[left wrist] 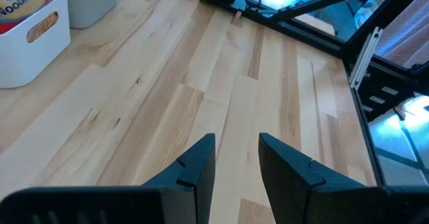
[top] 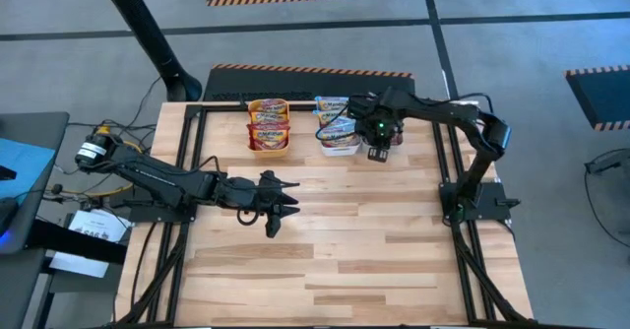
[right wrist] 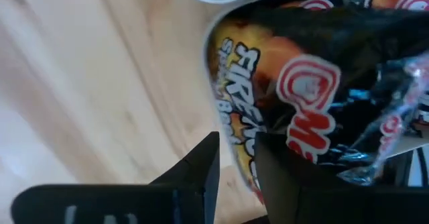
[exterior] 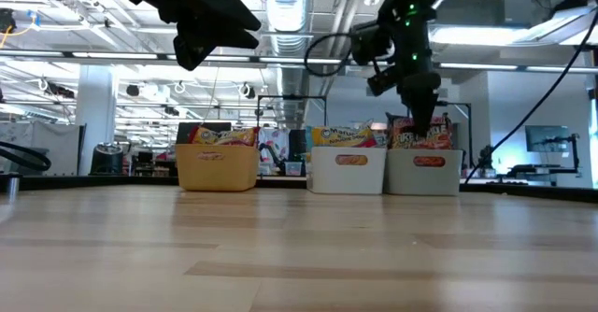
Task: Sort Maruchan noodles
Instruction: Put the black noodle pack into the gray bin
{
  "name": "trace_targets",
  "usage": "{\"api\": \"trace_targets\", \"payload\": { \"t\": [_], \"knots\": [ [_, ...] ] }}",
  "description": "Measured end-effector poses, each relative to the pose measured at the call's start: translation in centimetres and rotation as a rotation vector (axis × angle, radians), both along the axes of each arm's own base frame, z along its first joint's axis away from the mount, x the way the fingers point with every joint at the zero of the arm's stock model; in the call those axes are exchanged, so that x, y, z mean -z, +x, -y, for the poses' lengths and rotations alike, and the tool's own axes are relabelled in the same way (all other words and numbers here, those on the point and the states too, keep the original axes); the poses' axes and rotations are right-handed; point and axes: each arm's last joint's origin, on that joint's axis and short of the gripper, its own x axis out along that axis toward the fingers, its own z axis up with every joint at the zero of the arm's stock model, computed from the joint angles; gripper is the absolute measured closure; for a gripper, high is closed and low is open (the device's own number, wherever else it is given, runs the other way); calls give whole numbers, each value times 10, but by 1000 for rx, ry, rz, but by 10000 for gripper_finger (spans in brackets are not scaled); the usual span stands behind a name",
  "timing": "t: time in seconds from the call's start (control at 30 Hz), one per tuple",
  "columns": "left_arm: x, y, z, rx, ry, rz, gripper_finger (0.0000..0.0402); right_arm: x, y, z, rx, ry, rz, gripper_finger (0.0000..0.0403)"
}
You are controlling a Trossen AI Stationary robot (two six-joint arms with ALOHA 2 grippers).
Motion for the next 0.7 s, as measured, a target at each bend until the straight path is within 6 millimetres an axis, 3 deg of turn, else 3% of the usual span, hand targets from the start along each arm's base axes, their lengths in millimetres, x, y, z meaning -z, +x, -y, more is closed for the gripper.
{"api": "trace_targets", "payload": {
  "t": [0.37,0.7],
  "knots": [
    [2,-1,0,3,14,-27,299,15,2,18,27,13,-7,306],
    [3,-1,0,-1,4,-28,299,14,0,15,16,37,-12,306]
  ]
}}
